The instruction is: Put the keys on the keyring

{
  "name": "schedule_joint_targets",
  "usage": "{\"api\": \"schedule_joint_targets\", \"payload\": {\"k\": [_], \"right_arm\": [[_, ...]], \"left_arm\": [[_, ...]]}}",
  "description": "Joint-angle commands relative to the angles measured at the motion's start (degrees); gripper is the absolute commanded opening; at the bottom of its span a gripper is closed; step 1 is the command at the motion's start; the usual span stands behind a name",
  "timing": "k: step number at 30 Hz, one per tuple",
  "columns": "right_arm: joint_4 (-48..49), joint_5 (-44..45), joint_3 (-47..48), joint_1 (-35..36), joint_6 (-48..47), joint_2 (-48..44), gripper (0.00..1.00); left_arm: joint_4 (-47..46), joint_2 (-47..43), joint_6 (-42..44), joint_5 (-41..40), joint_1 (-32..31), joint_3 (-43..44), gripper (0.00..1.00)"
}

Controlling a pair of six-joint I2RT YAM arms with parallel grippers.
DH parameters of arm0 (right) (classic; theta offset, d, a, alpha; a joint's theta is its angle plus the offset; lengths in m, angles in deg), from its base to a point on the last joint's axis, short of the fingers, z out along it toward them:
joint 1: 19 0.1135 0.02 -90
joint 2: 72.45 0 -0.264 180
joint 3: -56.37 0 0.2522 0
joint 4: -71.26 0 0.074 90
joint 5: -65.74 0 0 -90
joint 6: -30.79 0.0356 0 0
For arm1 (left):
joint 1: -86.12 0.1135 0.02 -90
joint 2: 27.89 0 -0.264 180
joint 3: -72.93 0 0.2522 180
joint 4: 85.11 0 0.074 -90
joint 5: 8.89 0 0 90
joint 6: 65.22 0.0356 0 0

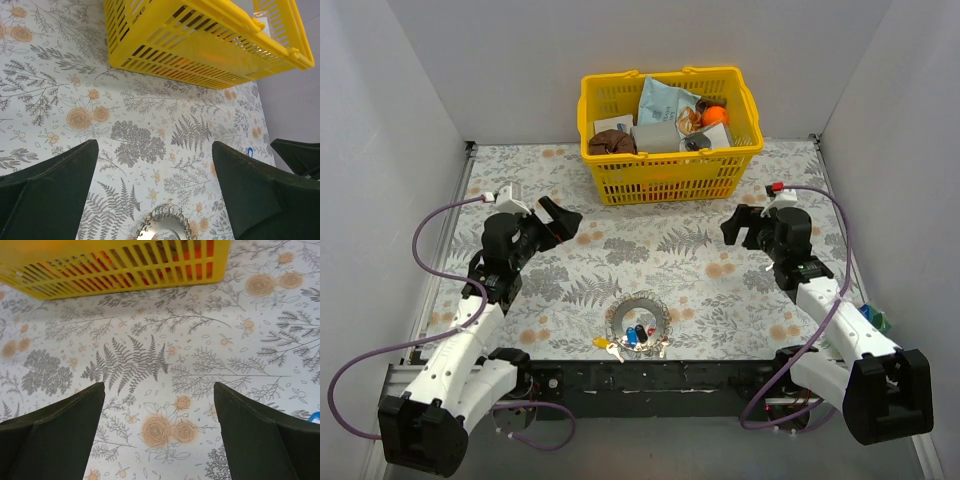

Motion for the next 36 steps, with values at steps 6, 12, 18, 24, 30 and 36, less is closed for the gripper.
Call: {"api": "schedule_joint_targets", "payload": {"k": [6, 12, 18, 24, 30, 36], "right_arm": [[-5.1, -6.41, 4.42, 10.72, -1.33, 4.26, 0.98], [-10.63, -5.61, 7.06, 24.43, -4.58, 9.46, 0.93], [-16.43, -1.4, 10.05, 38.93, -6.25, 16.56, 0.82], [-18.11, -2.45, 14.35, 46.78, -6.08, 26.67, 0.27], [-17.94, -2.28, 19.27, 50.13, -5.55, 35.99, 0.01], [-17.32, -0.18, 22.88, 50.83, -3.88, 42.24, 0.01]], "left_arm": [[3.64, 1.37, -2.53, 0.71, 0.06, -0.22, 0.98], [9.09, 3.57, -3.5, -1.14, 0.06, -0.58, 0.98], [10.15, 5.85, -5.43, 4.64, 0.06, -2.25, 0.98], [8.74, 7.96, -7.28, 8.62, -1.35, -4.97, 0.98], [8.57, 6.74, -8.86, 6.25, -5.74, -5.76, 0.98], [8.57, 5.07, -9.57, 6.16, -6.62, -6.2, 0.98]]}}
